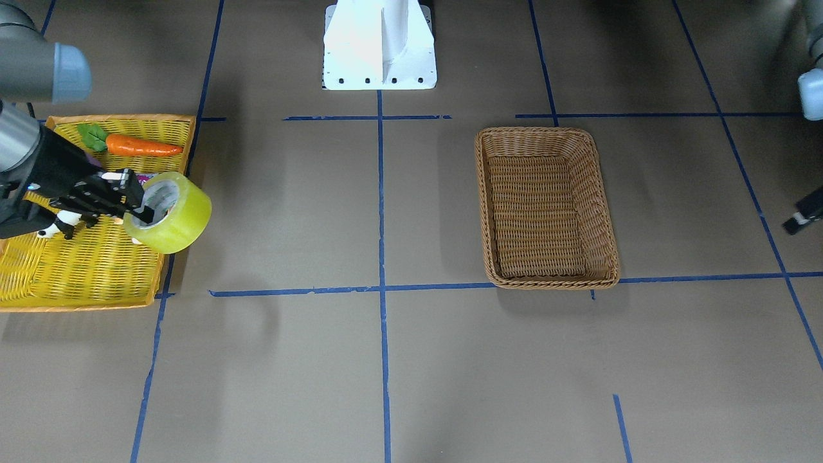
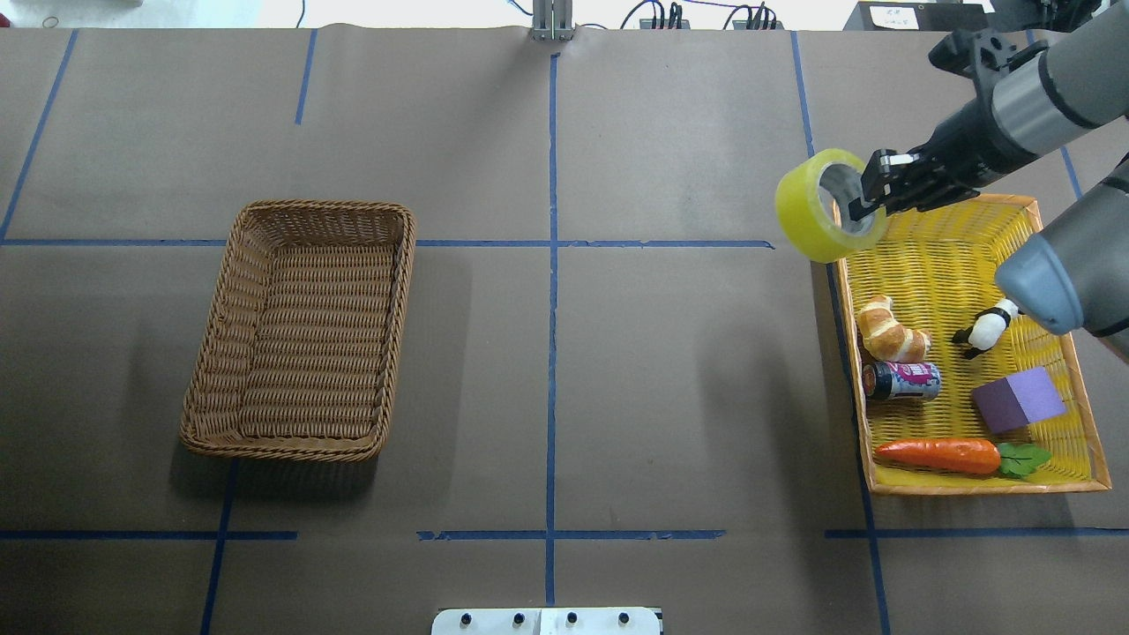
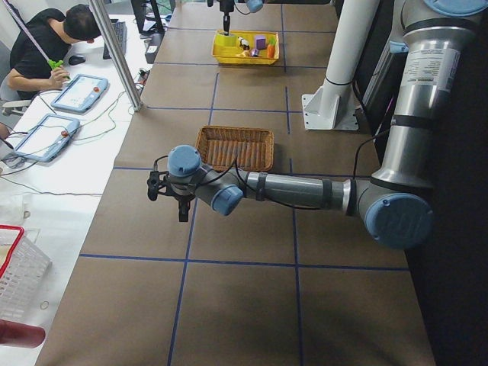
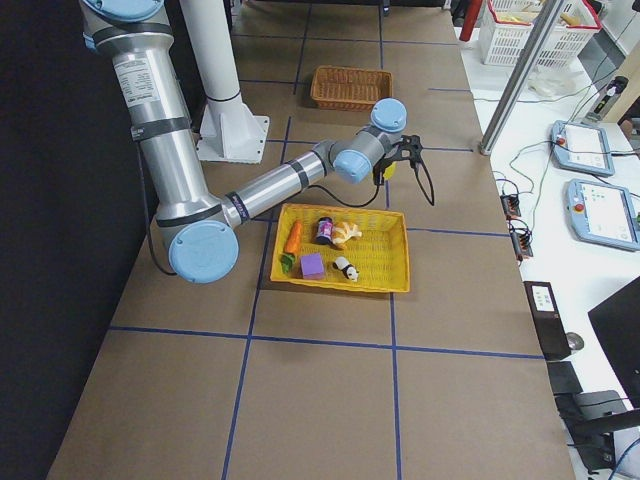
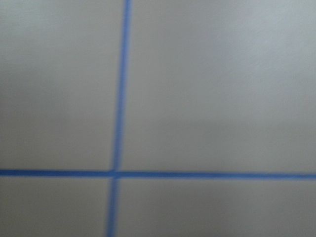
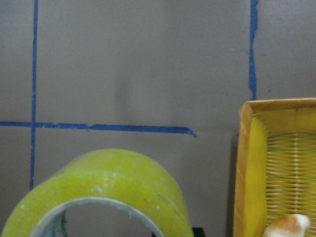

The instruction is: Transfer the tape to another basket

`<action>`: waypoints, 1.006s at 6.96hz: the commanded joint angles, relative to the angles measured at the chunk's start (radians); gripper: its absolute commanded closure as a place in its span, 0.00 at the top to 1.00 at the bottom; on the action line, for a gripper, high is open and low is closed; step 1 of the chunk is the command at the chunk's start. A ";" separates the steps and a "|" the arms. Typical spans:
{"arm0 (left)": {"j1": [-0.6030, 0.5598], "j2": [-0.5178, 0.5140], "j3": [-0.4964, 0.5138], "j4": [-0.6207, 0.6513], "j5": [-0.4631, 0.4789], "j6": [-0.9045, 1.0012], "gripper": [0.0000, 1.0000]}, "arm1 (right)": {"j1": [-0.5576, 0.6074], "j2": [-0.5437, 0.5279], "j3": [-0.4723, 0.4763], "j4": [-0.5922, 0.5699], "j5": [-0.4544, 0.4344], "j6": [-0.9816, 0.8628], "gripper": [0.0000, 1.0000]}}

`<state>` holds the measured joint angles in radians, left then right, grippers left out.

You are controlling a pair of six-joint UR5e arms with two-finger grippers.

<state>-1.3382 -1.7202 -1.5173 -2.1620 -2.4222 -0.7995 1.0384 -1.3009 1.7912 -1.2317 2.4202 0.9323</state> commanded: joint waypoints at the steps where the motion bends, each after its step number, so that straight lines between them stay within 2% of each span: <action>1: 0.144 -0.103 -0.053 -0.125 0.002 -0.420 1.00 | -0.050 0.000 0.063 0.008 -0.004 0.092 0.00; 2: 0.221 -0.133 -0.087 -0.125 0.011 -0.535 1.00 | -0.081 -0.001 0.060 0.141 -0.004 0.223 0.00; 3: 0.276 -0.156 -0.104 -0.127 0.026 -0.588 1.00 | -0.139 -0.005 0.034 0.337 -0.042 0.401 0.00; 4: 0.299 -0.194 -0.122 -0.133 0.026 -0.666 1.00 | -0.200 -0.002 0.014 0.504 -0.126 0.551 0.00; 5: 0.357 -0.214 -0.135 -0.200 0.026 -0.754 1.00 | -0.245 0.002 0.005 0.622 -0.191 0.638 0.00; 7: 0.376 -0.216 -0.132 -0.490 0.028 -0.989 1.00 | -0.299 0.003 0.005 0.786 -0.260 0.767 0.00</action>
<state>-0.9743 -1.9318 -1.6485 -2.5007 -2.3952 -1.6541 0.7729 -1.2987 1.7981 -0.5482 2.2012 1.6225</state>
